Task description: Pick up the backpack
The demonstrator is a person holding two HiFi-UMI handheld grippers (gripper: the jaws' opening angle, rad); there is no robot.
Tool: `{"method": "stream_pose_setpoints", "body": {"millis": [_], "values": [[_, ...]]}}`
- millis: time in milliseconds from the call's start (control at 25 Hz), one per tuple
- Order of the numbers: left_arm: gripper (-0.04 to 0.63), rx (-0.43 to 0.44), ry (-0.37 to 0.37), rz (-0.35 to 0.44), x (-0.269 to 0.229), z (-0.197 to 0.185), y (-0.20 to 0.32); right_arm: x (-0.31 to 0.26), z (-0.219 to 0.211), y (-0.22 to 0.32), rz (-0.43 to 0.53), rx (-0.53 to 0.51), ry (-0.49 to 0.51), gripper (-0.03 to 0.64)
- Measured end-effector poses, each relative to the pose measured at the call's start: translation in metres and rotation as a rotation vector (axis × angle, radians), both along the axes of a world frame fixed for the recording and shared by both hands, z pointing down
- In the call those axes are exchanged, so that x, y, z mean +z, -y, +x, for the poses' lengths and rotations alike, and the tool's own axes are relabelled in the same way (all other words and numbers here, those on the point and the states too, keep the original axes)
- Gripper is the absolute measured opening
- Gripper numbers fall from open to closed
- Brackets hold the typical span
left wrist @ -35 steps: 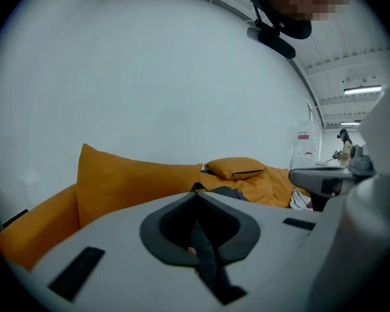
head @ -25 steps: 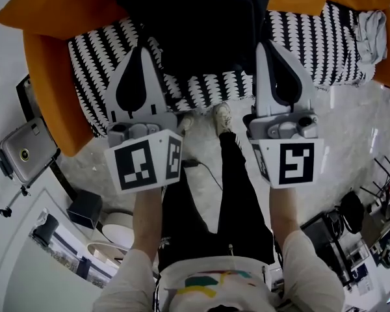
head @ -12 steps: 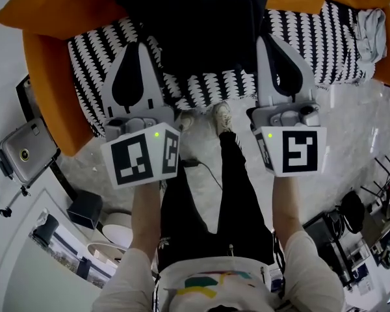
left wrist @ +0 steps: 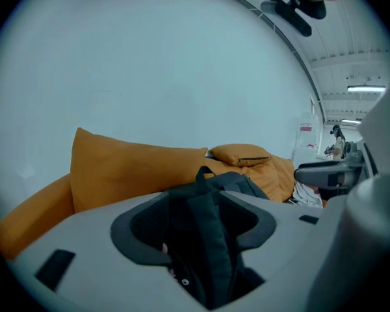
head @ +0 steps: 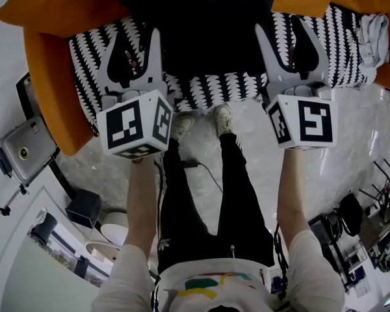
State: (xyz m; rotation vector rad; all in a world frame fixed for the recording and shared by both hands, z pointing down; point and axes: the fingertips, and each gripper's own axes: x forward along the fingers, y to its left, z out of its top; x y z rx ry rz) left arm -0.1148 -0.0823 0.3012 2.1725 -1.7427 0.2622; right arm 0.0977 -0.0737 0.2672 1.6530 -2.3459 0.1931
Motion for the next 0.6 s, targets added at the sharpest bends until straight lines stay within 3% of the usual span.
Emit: {"method": "stream_pose_setpoints", "body": {"millis": [120,280,600], "values": [[0.229,-0.015,0.006,-0.073,0.035,-0.007,0.006,0.02,0.008,0.008,-0.034,0.027,-0.004,0.258],[0.229,-0.068,-0.062,-0.186,0.081,-0.018,0.012,0.054,0.014,0.019,-0.097,0.047,-0.021,0.262],[0.264,-0.052,-0.009,-0.331,0.147,-0.007,0.036,0.099,0.035,0.04,-0.227,0.081,-0.005,0.27]]}}
